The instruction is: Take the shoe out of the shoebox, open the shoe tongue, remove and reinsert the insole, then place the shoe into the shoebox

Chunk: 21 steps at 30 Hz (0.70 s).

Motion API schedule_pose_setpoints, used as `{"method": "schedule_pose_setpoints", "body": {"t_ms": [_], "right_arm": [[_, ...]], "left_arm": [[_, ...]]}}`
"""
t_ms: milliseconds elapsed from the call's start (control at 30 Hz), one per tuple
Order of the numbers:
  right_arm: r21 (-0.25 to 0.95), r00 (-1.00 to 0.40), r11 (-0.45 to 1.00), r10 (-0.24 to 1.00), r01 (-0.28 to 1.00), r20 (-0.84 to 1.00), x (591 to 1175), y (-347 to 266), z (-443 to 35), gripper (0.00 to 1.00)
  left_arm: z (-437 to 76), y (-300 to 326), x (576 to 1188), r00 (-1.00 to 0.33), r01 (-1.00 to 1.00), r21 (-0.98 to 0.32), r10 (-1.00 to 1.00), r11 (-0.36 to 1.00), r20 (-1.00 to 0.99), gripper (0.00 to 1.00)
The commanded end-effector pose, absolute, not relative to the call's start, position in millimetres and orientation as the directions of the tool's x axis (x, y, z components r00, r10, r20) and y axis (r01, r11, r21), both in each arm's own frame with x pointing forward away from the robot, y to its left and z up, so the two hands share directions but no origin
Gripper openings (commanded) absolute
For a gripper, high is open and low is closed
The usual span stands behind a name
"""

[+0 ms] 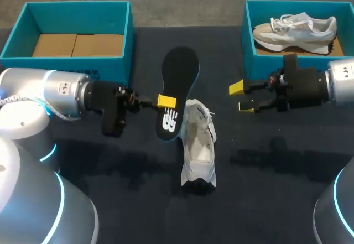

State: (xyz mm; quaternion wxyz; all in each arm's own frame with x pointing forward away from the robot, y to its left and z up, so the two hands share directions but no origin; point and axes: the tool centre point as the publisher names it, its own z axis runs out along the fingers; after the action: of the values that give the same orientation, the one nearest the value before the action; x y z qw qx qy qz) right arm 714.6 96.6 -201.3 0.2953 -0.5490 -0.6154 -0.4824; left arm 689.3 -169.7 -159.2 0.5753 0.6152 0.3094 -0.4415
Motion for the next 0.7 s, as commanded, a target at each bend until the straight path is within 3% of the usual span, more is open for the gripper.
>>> {"method": "schedule_pose_setpoints", "body": {"t_ms": [33, 700], "right_arm": [[0.269, -0.222, -0.069, 0.393, 0.961, 0.893, 715.0, 98.2, -201.8, 1.00], [0.248, -0.192, -0.099, 0.388, 0.964, 0.902, 729.5, 103.1, -200.1, 1.00]], "left_arm": [[-159.9, -170.3, 688.8, 0.421, 0.888, 0.437, -0.128, -0.144, -0.898, 0.00], [-159.9, -170.3, 688.8, 0.421, 0.888, 0.437, -0.128, -0.144, -0.898, 0.00]]}}
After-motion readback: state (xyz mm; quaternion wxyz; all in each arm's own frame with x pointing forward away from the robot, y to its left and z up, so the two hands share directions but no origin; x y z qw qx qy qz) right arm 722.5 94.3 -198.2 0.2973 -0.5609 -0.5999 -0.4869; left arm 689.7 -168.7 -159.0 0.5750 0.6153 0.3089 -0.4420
